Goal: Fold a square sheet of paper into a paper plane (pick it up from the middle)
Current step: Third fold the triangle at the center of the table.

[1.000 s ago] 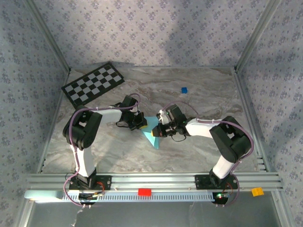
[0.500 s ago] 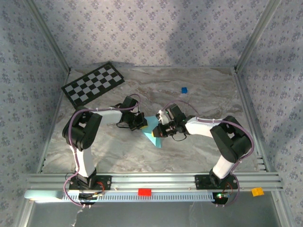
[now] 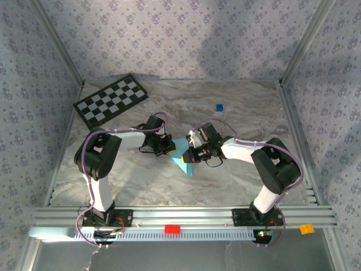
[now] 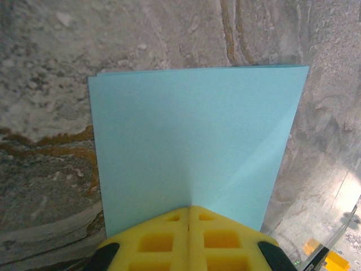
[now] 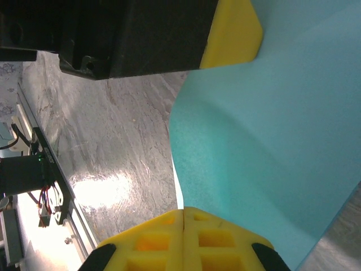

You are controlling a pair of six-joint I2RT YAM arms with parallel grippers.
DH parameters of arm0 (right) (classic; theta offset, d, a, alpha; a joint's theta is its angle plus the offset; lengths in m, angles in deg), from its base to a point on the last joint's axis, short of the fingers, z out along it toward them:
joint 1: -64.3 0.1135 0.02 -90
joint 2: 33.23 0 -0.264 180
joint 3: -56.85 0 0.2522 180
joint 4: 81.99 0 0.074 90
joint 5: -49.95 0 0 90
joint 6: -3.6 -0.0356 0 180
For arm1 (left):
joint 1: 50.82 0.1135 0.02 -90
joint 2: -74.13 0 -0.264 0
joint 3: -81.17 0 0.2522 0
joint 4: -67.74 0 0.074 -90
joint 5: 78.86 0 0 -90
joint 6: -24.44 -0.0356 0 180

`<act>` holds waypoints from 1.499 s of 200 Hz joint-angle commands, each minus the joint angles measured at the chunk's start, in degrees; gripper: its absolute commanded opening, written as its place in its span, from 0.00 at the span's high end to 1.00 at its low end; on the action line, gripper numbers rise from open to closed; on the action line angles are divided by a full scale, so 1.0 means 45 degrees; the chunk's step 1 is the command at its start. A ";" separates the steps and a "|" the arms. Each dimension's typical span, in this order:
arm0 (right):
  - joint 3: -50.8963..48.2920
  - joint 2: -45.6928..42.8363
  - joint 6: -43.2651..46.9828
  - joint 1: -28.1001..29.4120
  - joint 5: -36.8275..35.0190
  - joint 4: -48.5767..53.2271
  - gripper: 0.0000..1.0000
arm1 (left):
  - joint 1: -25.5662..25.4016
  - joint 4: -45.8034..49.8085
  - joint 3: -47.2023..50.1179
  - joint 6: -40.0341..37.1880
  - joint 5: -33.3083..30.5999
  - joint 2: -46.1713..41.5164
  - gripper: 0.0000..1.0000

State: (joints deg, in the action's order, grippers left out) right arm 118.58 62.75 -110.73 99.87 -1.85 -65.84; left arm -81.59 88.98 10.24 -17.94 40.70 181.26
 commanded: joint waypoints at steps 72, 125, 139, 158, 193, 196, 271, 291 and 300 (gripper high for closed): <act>0.0703 0.0530 0.0872 -0.0190 -0.0136 0.1006 1.00 | -0.0136 0.0914 0.0262 0.0024 -0.0558 0.0021 0.96; 0.1382 0.1078 0.1565 -0.0190 0.0352 0.1546 1.00 | -0.0161 0.1097 -0.0102 -0.0133 -0.0515 0.0250 0.96; 0.1610 0.1318 0.1784 -0.0190 0.0429 0.1812 1.00 | -0.0162 0.1225 -0.0196 -0.0228 -0.0530 0.0309 0.96; 0.1903 0.1572 0.2014 -0.0209 0.0438 0.2025 1.00 | -0.0163 0.1323 -0.0224 -0.0286 -0.0563 0.0314 0.96; 0.2329 0.2004 0.2410 -0.0210 0.0434 0.2434 1.00 | -0.0174 0.1325 -0.0223 -0.0308 -0.0607 0.0329 0.96; 0.2346 0.2021 0.2436 -0.0210 0.0437 0.2434 1.00 | -0.0170 0.1310 -0.0243 -0.0305 -0.0594 0.0323 0.97; 0.2542 0.2288 0.2891 -0.0229 0.0048 0.2592 1.00 | -0.0183 0.1388 -0.0340 -0.0319 -0.0590 0.0370 0.96; 0.2635 0.2354 0.2957 -0.0229 -0.0060 0.2605 1.00 | -0.0179 0.1388 -0.0353 -0.0298 -0.0604 0.0373 0.97; 0.2691 0.2398 0.3019 -0.0229 -0.0098 0.2636 1.00 | -0.0180 0.1393 -0.0363 -0.0289 -0.0602 0.0385 0.96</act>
State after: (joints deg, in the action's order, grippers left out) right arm 128.66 72.57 -98.91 99.24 -1.54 -55.76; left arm -82.02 91.61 8.93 -18.23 39.80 181.29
